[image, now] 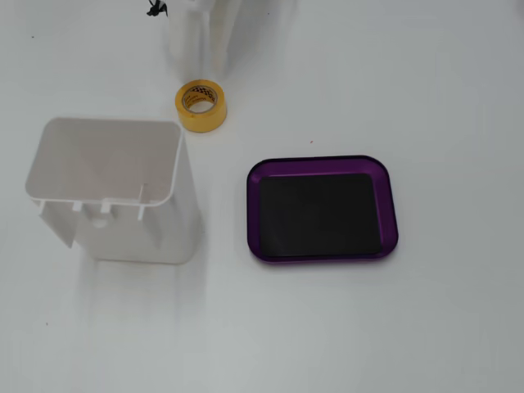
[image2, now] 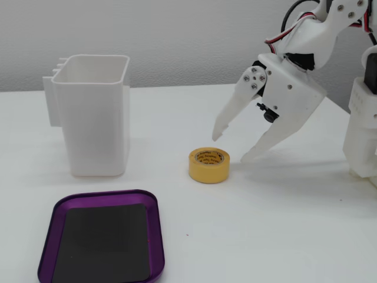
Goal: Pick up the yellow tape and place it in the box.
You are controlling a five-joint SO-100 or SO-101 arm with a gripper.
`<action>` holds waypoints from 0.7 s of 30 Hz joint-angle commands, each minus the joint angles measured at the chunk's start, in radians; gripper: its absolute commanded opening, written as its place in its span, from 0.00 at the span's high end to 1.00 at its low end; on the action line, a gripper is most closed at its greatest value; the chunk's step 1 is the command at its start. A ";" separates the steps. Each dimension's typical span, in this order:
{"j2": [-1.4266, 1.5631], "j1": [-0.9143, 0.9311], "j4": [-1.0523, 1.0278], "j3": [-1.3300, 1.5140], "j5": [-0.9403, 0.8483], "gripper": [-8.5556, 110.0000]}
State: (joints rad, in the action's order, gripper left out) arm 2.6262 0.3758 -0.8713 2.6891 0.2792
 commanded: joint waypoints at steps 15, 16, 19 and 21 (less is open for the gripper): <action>-0.015 -0.061 0.020 -0.028 -0.044 0.79; -0.015 -0.075 0.015 -0.028 -0.049 0.79; -0.015 -0.094 0.012 -0.037 -0.041 0.79; -0.017 -0.097 0.014 -0.032 -0.044 0.79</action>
State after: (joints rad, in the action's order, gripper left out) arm 2.6139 0.2884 -0.8606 2.6891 0.2424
